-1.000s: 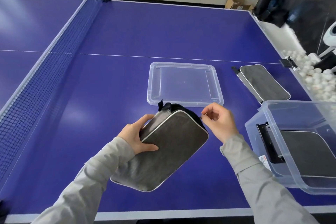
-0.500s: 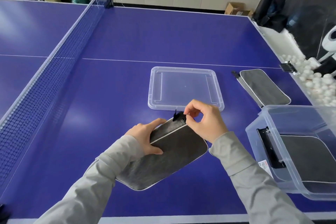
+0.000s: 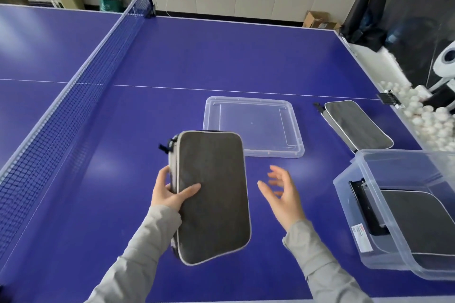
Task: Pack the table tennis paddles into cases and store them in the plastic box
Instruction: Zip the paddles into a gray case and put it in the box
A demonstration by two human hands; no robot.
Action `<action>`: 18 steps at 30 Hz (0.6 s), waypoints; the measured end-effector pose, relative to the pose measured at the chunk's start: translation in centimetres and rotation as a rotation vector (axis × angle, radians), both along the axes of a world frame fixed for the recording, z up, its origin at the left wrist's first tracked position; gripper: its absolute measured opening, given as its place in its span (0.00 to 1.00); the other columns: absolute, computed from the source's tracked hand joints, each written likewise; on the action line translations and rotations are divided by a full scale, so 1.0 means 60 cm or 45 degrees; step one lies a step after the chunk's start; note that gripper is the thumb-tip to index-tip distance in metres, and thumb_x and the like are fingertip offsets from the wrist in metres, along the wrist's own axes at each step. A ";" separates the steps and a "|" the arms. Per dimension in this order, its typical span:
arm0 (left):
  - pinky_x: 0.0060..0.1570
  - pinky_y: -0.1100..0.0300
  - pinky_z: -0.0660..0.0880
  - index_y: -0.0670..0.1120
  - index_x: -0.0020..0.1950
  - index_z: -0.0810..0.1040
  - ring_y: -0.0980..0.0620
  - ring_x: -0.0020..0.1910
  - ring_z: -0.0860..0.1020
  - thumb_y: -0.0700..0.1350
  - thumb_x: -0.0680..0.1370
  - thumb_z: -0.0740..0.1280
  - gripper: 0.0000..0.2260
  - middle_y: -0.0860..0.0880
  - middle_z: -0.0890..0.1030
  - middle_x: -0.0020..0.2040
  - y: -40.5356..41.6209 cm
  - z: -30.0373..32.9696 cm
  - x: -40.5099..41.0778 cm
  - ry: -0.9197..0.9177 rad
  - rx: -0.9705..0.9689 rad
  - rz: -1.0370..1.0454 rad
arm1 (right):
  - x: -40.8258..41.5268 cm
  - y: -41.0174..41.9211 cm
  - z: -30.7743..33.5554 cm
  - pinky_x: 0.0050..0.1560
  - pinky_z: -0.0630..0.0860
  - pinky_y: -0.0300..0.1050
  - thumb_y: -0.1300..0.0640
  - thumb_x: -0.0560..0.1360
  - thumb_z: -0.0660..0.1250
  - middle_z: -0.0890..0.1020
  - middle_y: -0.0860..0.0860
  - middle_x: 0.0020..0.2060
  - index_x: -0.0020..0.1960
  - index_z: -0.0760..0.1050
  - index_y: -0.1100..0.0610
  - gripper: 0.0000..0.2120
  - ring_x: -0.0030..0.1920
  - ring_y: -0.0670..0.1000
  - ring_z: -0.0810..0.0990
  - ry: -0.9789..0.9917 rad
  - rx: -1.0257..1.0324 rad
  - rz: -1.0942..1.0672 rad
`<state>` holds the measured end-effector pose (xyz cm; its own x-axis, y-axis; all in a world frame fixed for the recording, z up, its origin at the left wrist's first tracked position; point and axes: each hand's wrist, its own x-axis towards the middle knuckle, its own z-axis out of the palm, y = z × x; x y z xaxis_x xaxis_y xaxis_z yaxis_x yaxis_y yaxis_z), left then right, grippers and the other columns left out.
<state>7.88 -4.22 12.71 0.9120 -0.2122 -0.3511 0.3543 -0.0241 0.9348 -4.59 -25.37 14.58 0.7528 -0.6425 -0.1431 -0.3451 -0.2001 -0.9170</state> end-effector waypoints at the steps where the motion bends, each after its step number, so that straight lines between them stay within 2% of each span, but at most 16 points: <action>1: 0.32 0.56 0.79 0.54 0.58 0.71 0.45 0.35 0.83 0.37 0.62 0.79 0.30 0.42 0.83 0.42 -0.001 -0.003 -0.001 0.043 -0.062 0.110 | -0.007 0.010 -0.010 0.56 0.73 0.44 0.57 0.73 0.71 0.75 0.50 0.59 0.64 0.69 0.51 0.22 0.56 0.48 0.76 0.020 0.070 -0.023; 3: 0.28 0.60 0.77 0.53 0.57 0.71 0.51 0.32 0.83 0.39 0.65 0.77 0.26 0.46 0.83 0.41 -0.005 -0.010 -0.002 0.137 -0.153 0.323 | -0.015 0.031 -0.026 0.56 0.72 0.43 0.57 0.73 0.71 0.73 0.51 0.61 0.65 0.66 0.50 0.23 0.56 0.47 0.75 0.022 0.248 -0.101; 4: 0.29 0.61 0.77 0.52 0.57 0.72 0.52 0.32 0.83 0.41 0.66 0.77 0.23 0.48 0.82 0.42 -0.007 -0.015 -0.002 0.193 -0.193 0.404 | -0.016 0.042 -0.030 0.55 0.71 0.43 0.56 0.73 0.70 0.73 0.50 0.62 0.66 0.66 0.49 0.24 0.57 0.47 0.75 0.012 0.365 -0.143; 7: 0.40 0.54 0.77 0.54 0.50 0.74 0.50 0.40 0.82 0.46 0.67 0.76 0.16 0.50 0.82 0.45 -0.023 -0.025 -0.003 0.376 -0.335 0.493 | -0.008 0.071 -0.035 0.57 0.74 0.47 0.54 0.74 0.69 0.76 0.52 0.61 0.67 0.65 0.48 0.24 0.59 0.49 0.77 -0.097 0.841 -0.243; 9: 0.46 0.47 0.77 0.57 0.47 0.74 0.49 0.41 0.81 0.46 0.67 0.76 0.14 0.52 0.82 0.45 -0.036 -0.026 -0.008 0.455 -0.423 0.520 | 0.006 0.085 -0.031 0.54 0.76 0.49 0.54 0.74 0.69 0.81 0.51 0.57 0.66 0.66 0.47 0.23 0.56 0.52 0.80 -0.195 1.086 -0.271; 12: 0.47 0.47 0.78 0.55 0.52 0.75 0.49 0.41 0.84 0.43 0.66 0.76 0.18 0.53 0.85 0.43 -0.048 -0.024 -0.021 0.502 -0.542 0.526 | 0.024 0.094 -0.021 0.42 0.80 0.45 0.57 0.72 0.71 0.86 0.48 0.48 0.63 0.68 0.47 0.22 0.49 0.50 0.84 -0.295 1.143 -0.340; 15: 0.53 0.45 0.77 0.52 0.56 0.75 0.47 0.49 0.82 0.39 0.68 0.74 0.19 0.49 0.83 0.50 -0.049 -0.024 -0.029 0.520 -0.661 0.515 | 0.025 0.091 -0.014 0.42 0.81 0.47 0.60 0.70 0.73 0.86 0.49 0.45 0.62 0.68 0.46 0.24 0.47 0.51 0.85 -0.340 1.103 -0.378; 16: 0.51 0.45 0.77 0.51 0.56 0.75 0.46 0.49 0.82 0.39 0.68 0.73 0.19 0.49 0.83 0.51 -0.046 -0.024 -0.031 0.522 -0.678 0.470 | 0.023 0.089 -0.011 0.43 0.81 0.48 0.61 0.70 0.73 0.86 0.49 0.45 0.61 0.69 0.46 0.25 0.47 0.51 0.85 -0.346 1.085 -0.378; 18: 0.43 0.51 0.78 0.51 0.52 0.75 0.47 0.43 0.82 0.42 0.65 0.73 0.17 0.49 0.83 0.45 -0.033 -0.022 -0.033 0.539 -0.654 0.332 | 0.020 0.083 -0.008 0.42 0.81 0.48 0.61 0.69 0.74 0.86 0.49 0.44 0.61 0.69 0.45 0.25 0.46 0.50 0.85 -0.359 1.054 -0.397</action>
